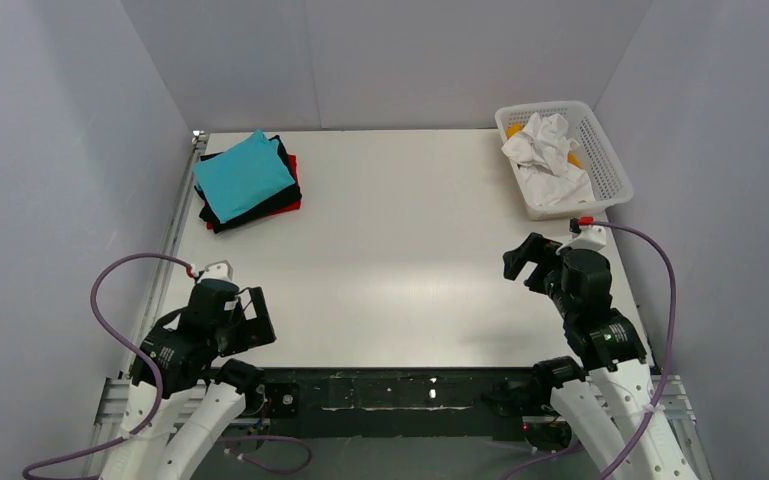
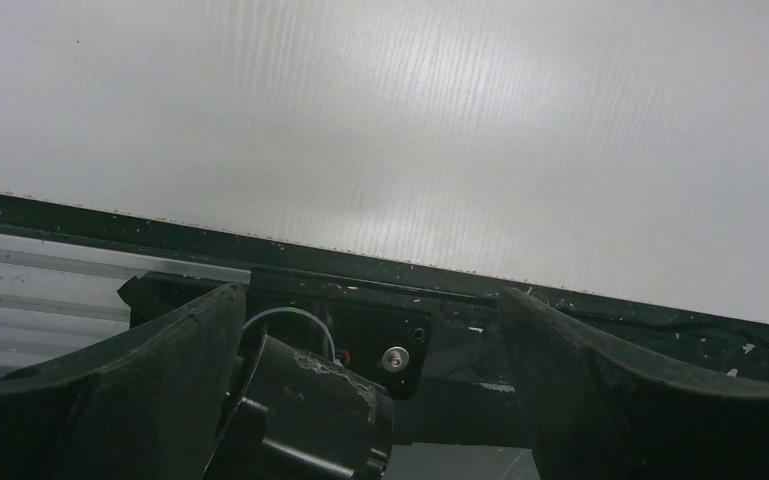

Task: Fold and stack the t-shirts
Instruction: Grab crumpled tshirt from bin with the right arm, then move the tshirt to the center of the board, then flatten out the tshirt

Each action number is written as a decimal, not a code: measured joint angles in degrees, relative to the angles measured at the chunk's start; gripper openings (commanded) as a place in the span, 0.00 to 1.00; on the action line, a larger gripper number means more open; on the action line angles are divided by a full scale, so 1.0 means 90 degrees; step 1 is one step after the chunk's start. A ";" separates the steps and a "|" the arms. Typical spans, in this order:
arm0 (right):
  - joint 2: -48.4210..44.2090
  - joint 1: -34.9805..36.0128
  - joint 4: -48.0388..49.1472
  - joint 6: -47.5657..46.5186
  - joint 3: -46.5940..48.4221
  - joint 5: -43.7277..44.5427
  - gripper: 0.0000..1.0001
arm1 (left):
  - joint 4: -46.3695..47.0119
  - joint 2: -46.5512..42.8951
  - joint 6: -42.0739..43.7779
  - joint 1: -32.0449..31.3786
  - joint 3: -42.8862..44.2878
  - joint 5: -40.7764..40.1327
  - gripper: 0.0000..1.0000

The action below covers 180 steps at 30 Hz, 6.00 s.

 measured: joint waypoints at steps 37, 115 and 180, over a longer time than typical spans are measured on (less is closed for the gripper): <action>1.1606 -0.2696 -0.0291 0.0289 1.0462 -0.1450 0.86 | 0.1047 0.1792 -0.0877 0.0000 -0.0104 -0.0384 0.98; 0.3900 -0.0945 0.0901 0.1642 0.1100 -0.0901 0.83 | 0.0019 0.1688 -0.1702 -0.0032 -0.0267 0.2006 0.99; 0.3288 -0.0937 0.0226 0.0100 0.1277 -0.0464 0.83 | 0.4153 0.4821 -0.2416 -0.4641 -0.1326 0.0046 0.38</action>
